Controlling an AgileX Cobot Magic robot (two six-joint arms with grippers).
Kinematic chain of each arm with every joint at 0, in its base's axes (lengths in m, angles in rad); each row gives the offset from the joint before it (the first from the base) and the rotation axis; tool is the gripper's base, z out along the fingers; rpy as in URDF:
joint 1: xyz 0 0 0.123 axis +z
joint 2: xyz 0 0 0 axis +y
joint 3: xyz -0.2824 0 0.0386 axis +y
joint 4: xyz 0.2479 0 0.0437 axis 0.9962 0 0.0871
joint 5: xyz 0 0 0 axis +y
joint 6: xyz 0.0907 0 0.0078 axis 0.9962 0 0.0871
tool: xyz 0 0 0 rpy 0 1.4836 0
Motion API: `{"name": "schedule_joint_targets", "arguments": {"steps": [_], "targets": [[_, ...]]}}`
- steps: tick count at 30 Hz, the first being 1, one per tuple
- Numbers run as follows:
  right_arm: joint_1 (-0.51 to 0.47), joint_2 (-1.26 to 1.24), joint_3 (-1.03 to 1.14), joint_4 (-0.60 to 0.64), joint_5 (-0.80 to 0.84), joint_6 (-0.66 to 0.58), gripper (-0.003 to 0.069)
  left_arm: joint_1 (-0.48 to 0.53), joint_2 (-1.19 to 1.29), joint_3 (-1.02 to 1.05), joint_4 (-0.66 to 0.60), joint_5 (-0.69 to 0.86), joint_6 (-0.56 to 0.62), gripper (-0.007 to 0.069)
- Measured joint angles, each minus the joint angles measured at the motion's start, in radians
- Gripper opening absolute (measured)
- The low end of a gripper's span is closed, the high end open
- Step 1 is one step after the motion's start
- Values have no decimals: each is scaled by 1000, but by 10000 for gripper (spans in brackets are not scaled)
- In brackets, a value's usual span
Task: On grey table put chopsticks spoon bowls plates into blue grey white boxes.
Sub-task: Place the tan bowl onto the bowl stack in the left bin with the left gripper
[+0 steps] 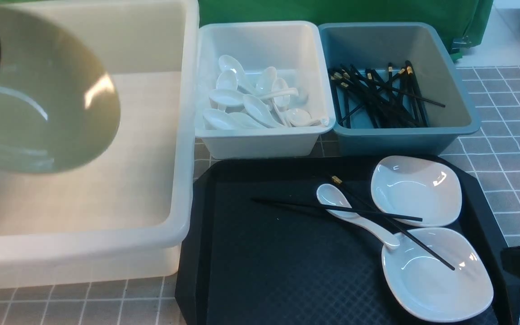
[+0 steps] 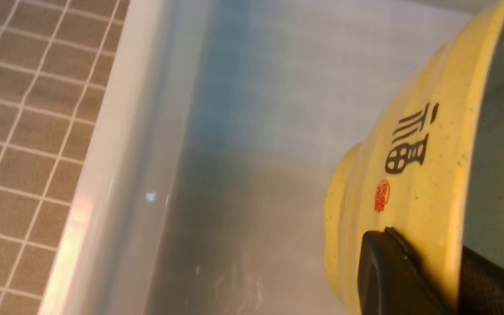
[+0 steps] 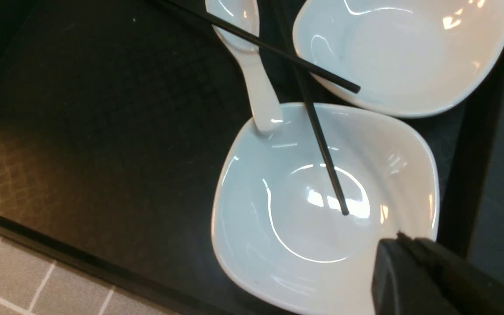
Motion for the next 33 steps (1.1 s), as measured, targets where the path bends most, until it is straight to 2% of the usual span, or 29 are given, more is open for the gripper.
{"name": "schedule_joint_targets", "arguments": {"steps": [5,14,17,21,22,26,30,33], "targets": [[0,0,0,0,-1,-3,40,0,81,120,-15,-95,-3,9],[0,0,0,1,0,-19,43,3,207,135,3,-159,-8,22],[0,0,0,1,0,-21,43,3,221,135,85,-161,-13,66],[0,0,0,1,0,-21,43,3,222,133,206,-161,-92,139],[0,0,0,1,0,-21,43,3,221,132,262,-158,-150,169],[0,0,0,1,0,-21,43,3,215,132,338,-139,-271,253],[0,0,0,1,-4,-21,43,-3,181,132,297,-132,-298,284],[0,0,0,1,-16,-21,43,-37,145,132,192,-153,-217,282]]}}
